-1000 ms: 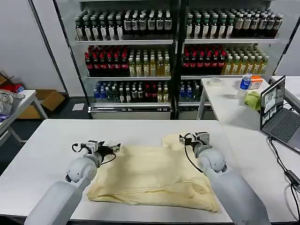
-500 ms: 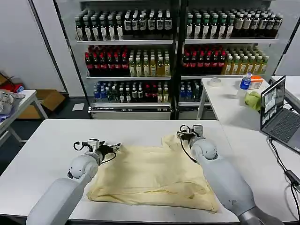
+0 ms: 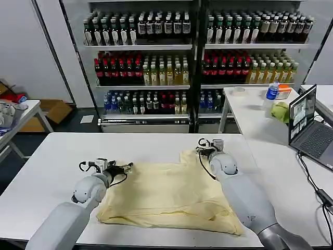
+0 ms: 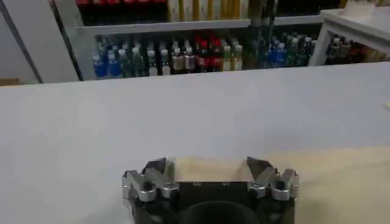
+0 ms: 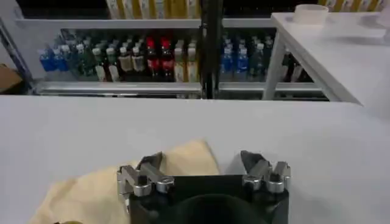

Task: Fold and organize the clothes.

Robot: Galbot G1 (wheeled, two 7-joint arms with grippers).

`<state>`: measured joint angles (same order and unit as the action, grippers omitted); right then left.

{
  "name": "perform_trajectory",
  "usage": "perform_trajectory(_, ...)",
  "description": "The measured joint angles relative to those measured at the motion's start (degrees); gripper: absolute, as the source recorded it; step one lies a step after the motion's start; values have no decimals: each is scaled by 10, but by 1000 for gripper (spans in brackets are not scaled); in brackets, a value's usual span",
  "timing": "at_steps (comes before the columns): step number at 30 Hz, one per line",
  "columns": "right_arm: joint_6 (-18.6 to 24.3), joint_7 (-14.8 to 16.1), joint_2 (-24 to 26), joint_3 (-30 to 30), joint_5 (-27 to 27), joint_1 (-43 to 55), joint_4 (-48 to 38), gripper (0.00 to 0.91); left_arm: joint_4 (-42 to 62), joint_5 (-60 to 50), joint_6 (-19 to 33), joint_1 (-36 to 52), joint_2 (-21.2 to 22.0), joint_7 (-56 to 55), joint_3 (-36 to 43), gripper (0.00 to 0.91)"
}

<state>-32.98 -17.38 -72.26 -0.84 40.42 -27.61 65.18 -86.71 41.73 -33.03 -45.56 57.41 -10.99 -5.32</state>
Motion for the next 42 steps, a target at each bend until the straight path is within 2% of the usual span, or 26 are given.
perform_trajectory(9, 0, 0, 1, 1, 13, -5, 0, 0, -9, 3, 1, -14, -5, 6, -6, 10)
perform_trajectory(21, 17, 4, 8, 7, -3, -25, 34, 0, -19, 17, 1, -20, -7, 16, -14, 10)
perform_trajectory(30, 37, 3, 34, 16, -13, -48, 109, 0, -43, 32, -1, -28, -20, 19, -29, 10)
perform_trajectory(42, 33, 0, 79, 52, -14, -112, 244, 0, -102, 51, 0, -56, -44, 24, -60, 10)
